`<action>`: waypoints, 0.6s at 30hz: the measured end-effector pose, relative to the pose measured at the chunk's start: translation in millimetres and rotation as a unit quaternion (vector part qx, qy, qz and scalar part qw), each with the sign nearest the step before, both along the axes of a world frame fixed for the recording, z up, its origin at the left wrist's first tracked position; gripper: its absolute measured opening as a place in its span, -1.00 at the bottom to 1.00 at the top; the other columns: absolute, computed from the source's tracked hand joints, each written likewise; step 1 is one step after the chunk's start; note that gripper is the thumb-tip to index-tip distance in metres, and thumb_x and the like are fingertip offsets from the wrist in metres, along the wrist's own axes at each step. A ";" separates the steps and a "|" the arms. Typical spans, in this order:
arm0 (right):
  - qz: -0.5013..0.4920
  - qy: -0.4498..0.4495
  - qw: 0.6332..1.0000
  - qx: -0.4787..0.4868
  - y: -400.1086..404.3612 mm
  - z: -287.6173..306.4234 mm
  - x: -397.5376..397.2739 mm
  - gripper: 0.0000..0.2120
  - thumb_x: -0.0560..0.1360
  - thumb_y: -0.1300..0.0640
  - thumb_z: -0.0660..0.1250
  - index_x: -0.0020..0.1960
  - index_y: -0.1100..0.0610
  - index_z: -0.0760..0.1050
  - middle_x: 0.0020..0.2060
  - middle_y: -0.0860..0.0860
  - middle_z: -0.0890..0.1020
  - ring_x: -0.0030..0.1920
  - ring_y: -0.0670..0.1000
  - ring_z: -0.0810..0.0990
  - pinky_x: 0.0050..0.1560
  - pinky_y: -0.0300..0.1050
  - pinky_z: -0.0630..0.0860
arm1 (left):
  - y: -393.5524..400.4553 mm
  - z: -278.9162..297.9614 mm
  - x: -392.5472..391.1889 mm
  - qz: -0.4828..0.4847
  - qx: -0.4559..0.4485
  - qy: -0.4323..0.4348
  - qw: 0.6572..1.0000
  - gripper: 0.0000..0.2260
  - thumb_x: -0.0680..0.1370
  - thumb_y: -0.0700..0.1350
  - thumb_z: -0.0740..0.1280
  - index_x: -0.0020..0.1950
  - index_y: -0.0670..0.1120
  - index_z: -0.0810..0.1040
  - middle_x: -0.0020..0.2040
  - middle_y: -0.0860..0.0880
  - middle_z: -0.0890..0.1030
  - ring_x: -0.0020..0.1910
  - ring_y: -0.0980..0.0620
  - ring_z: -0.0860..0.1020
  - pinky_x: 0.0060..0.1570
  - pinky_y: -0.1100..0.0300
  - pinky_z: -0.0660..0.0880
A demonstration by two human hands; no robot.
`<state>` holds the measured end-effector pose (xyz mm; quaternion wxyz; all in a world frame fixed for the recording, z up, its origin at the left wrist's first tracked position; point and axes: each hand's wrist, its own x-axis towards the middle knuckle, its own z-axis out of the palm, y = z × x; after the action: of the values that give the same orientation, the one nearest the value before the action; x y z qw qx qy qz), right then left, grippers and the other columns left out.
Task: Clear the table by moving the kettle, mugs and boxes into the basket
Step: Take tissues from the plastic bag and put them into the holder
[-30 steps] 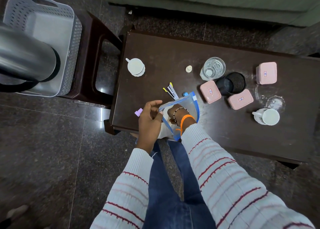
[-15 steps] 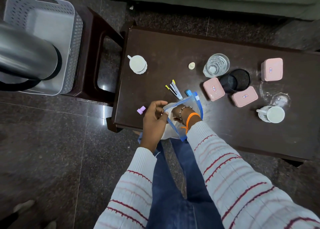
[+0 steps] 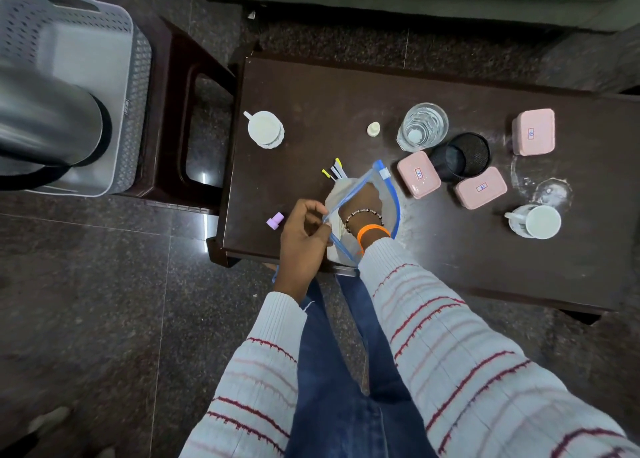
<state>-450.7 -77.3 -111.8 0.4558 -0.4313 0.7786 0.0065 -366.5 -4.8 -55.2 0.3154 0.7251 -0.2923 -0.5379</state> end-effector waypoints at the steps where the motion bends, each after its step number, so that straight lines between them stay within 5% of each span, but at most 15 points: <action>1: -0.043 -0.002 0.999 -0.024 -1.2 2.4 0.9 -0.80 0.54 0.24 0.19 0.11 0.30 0.46 0.08 0.24 0.61 0.11 0.22 0.57 0.04 -0.04 0.46 | -0.2 0.7 -0.1 -0.006 -0.002 -0.001 1.000 -0.69 0.49 -0.35 0.26 -0.18 0.10 0.46 -0.21 0.03 0.57 -0.18 0.08 0.56 -0.13 0.07 0.59; 5: -0.090 -0.010 0.994 -0.056 -2.9 7.9 3.4 -0.84 0.54 0.20 0.21 0.03 0.28 0.48 -0.06 0.20 0.62 0.02 0.22 0.60 -0.15 -0.12 0.34 | -1.0 2.3 -0.3 -0.020 -0.013 -0.006 1.000 -0.66 0.48 -0.34 0.27 -0.21 0.15 0.47 -0.28 0.15 0.55 -0.25 0.18 0.53 -0.20 0.20 0.57; 12: 0.149 0.060 0.986 -0.052 -1.1 28.5 -2.8 -0.81 0.47 0.34 0.24 0.05 0.29 0.54 0.07 0.22 0.62 0.14 0.21 0.56 0.10 -0.02 0.49 | -5.0 0.3 -2.6 -0.025 -0.016 -0.072 0.997 -0.75 0.47 -0.34 0.27 -0.20 0.02 0.40 -0.29 0.05 0.50 -0.31 0.14 0.47 -0.22 0.19 0.49; 18: 0.166 -0.075 0.975 -0.125 -15.7 70.7 -20.1 -0.76 0.39 0.42 0.18 -0.04 0.23 0.54 -0.04 0.18 0.63 0.03 0.17 0.56 0.00 -0.11 0.43 | -10.6 -1.1 1.3 -0.079 -0.027 -0.151 0.985 -0.74 0.42 -0.42 0.20 -0.10 -0.05 0.40 -0.15 -0.04 0.44 -0.23 0.04 0.40 -0.23 0.27 0.33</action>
<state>-470.8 -92.9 -41.1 0.4477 -0.6074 0.6545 -0.0474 -365.2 -15.4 -56.3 0.2433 0.7639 -0.4071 -0.4375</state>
